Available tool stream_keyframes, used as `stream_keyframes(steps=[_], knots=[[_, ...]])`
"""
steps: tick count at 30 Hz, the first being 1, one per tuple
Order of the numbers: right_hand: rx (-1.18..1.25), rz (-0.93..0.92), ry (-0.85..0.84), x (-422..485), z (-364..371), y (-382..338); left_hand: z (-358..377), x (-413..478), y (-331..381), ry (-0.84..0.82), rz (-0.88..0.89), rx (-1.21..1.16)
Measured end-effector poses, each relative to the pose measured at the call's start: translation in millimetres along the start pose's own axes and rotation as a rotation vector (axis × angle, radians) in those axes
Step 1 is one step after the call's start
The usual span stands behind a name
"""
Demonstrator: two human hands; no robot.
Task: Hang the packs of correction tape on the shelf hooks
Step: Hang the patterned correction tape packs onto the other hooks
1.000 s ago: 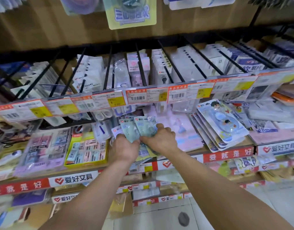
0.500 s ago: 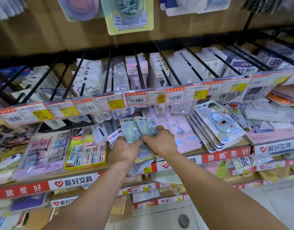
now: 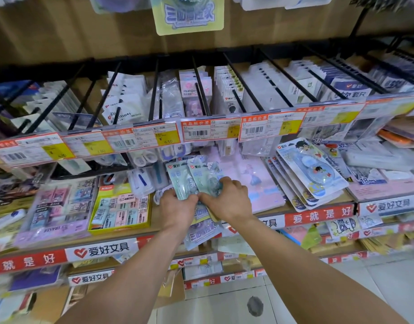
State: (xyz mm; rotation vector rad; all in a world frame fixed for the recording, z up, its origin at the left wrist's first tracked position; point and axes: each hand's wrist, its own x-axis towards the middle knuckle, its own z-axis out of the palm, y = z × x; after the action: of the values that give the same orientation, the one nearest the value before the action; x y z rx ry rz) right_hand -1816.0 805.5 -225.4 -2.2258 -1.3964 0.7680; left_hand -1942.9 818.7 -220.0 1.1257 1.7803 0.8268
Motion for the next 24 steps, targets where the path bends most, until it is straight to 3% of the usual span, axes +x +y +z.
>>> stream_keyframes(steps=[15,24], knots=[[0.157,0.129,0.131,0.4,-9.4,7.0,12.9,36.4,34.7,-0.139,0.016,-0.104],[0.203,0.261,0.098,-29.5,-23.0,27.5,22.7,66.6,13.6,-0.092,-0.044,-0.05]])
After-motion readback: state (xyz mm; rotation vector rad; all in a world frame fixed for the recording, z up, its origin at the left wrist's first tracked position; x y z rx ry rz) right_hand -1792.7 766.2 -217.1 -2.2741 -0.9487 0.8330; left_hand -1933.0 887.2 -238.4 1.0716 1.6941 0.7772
